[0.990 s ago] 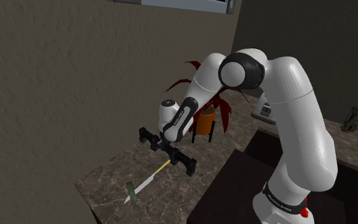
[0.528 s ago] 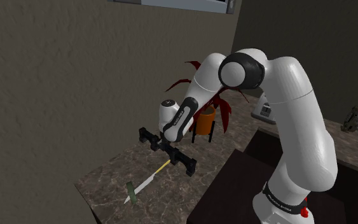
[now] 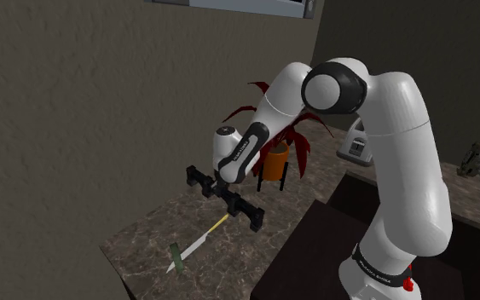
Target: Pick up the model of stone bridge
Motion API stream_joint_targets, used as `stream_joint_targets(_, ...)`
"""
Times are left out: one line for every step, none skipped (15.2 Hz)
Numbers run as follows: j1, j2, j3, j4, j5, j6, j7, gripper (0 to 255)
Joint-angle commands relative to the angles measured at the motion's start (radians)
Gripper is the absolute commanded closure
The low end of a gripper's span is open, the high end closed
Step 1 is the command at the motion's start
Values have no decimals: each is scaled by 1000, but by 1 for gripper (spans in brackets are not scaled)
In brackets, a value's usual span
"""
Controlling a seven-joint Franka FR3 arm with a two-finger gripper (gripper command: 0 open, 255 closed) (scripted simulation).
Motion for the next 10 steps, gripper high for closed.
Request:
stream_joint_targets(-1, -29, 3, -9, 3, -18, -2, 255)
stream_joint_targets(-2, -41, 5, -12, 4, -28, -5, 255)
stream_joint_targets(-4, -54, 7, -15, 6, -37, -7, 255)
stream_joint_targets(-5, -66, 9, -18, 8, -47, -9, 255)
stream_joint_targets(-6, -78, 10, -20, 9, -57, -11, 255)
stream_joint_targets(-7, -90, 12, -22, 11, -67, -13, 255)
stream_joint_targets(-9, -102, 14, -24, 13, -77, -16, 255)
stream_joint_targets(-10, -114, 15, -26, 15, -87, -18, 255)
stream_joint_targets(-10, -116, 16, -26, 15, -88, -18, 255)
stream_joint_targets(-10, -116, 16, -26, 15, -88, -18, 255)
